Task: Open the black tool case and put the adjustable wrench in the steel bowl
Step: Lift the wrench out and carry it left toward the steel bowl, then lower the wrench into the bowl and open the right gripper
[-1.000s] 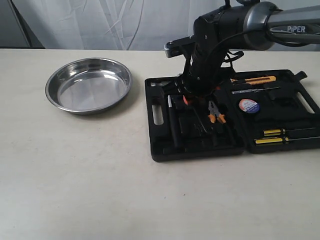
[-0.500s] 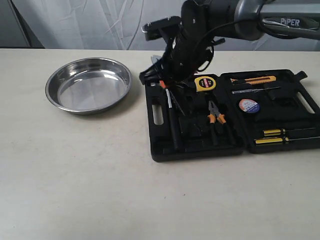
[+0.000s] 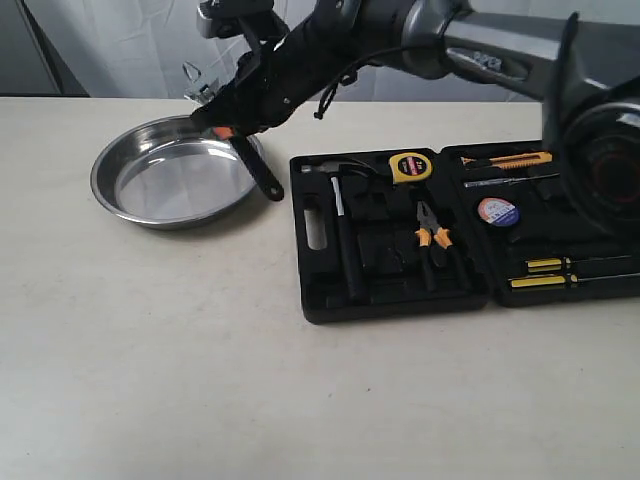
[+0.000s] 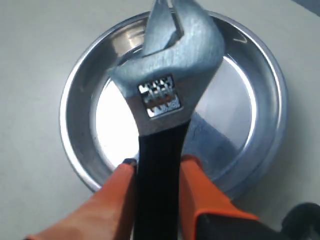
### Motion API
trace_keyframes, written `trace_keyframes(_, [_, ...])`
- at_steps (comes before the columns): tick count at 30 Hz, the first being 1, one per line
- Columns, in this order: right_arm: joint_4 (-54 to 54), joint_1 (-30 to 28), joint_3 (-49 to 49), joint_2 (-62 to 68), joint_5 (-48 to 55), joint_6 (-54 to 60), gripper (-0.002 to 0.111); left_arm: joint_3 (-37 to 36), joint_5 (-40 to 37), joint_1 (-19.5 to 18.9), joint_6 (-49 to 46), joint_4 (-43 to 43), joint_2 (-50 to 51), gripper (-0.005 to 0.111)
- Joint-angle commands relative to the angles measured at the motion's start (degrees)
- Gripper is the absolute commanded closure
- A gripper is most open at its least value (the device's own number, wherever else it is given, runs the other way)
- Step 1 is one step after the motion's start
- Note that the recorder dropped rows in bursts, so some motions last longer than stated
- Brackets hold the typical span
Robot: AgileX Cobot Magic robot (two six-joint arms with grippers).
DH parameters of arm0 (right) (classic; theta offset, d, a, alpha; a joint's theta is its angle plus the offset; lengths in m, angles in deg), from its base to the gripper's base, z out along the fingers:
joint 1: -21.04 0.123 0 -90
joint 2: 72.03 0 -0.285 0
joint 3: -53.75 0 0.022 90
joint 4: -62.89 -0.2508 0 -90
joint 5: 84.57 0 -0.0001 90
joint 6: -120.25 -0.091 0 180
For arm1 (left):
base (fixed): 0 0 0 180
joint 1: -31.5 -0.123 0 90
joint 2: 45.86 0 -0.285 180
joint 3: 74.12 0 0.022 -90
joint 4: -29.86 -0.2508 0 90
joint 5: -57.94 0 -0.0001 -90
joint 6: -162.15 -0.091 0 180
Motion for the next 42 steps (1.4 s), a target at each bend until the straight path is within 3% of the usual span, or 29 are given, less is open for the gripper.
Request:
trace_keyframes(1, [-5.1,2.1,-5.4,4.8,-7.0,4.3,0.109,-0.2,0.0,0.4,0.0,-0.3,-0.3,0.107])
trace_keyframes(8, [-7.5,5.5,-11.2,11.2,-20.4,6.5,0.109,-0.2,0.0,0.4,0.0,-0.3,-0.3,0.107])
trace_keyframes(13, [-7.4,5.5,-12.1,13.9,-22.2,6.6,0.109,-0.2,0.0,0.4,0.0,-0.3,-0.3,0.107])
trace_keyframes(20, [-6.0,5.5,-12.1,15.2,-20.7,6.6,0.109,-0.2,0.0,0.4,0.0,-0.3,-0.3,0.107])
trace_keyframes(34, [-2.9,5.5,-12.1,15.2,-5.0,4.6,0.109,-0.2,0.0,0.4,0.0,-0.3,-0.3,0.107])
trace_keyframes(42, [6.8,5.4,-12.1,15.2,-5.4,-8.6,0.109,-0.2,0.0,0.4,0.0,-0.3,-0.3,0.107])
